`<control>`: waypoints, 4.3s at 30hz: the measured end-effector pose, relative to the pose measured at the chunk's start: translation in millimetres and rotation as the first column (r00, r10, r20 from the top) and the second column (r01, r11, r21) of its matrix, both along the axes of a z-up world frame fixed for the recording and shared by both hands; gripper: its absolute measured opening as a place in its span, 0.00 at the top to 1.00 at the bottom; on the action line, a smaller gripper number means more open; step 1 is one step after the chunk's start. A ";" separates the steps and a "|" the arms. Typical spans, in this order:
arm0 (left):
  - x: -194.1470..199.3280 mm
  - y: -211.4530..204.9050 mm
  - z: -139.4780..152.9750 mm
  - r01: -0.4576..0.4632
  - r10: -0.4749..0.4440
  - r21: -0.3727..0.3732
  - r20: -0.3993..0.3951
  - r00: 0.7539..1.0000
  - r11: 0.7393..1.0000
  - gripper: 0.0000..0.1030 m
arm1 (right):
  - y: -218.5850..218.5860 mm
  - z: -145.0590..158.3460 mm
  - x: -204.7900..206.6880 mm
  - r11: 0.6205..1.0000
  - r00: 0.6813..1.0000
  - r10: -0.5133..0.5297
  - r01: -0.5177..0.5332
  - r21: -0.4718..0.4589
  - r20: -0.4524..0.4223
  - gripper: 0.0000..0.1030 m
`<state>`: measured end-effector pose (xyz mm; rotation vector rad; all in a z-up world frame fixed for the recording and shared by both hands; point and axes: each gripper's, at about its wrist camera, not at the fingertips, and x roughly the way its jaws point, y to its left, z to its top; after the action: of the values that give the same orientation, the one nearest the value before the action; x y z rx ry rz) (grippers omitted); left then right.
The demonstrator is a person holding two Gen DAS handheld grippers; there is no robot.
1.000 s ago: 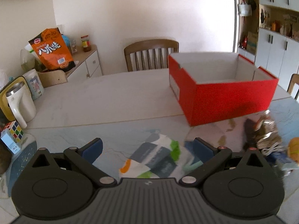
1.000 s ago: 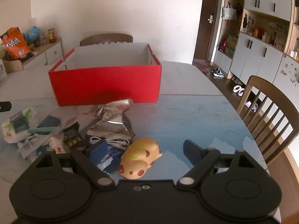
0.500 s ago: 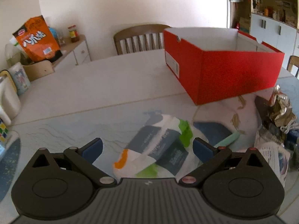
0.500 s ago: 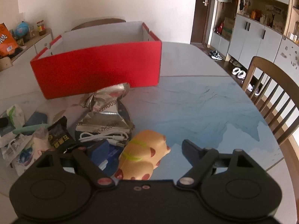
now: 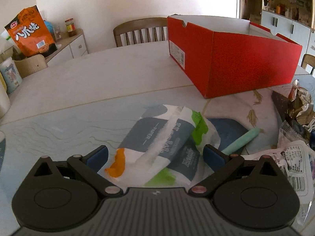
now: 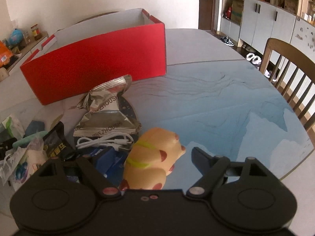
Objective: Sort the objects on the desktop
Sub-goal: 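Reach the left gripper to the white-green pack while the right reaches the yellow pig, then close the left gripper on the pack while the right grips the yellow pig, then carry the pack and pig with both grippers over the red shoebox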
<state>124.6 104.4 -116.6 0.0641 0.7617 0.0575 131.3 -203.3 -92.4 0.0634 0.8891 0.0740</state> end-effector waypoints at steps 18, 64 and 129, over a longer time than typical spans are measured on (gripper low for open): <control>-1.5 1.9 6.2 -0.003 0.002 -0.127 -0.003 1.000 0.992 0.39 | 1.4 6.7 -2.2 0.999 1.000 0.020 -0.021 0.050 0.006 0.49; -3.6 -52.3 129.7 0.084 -0.078 -0.194 0.041 0.996 0.977 0.49 | 37.8 112.2 -3.1 0.985 0.976 0.166 -0.171 0.020 0.139 0.50; 234.9 -81.9 119.3 0.295 -0.306 -0.099 -0.118 0.945 0.950 0.48 | 97.4 98.7 200.0 0.944 0.951 0.310 -0.310 -0.110 -0.013 0.50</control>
<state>359.5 22.6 2.7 0.1083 0.8788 -0.2713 331.2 -106.0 6.3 -0.1818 0.8915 0.3189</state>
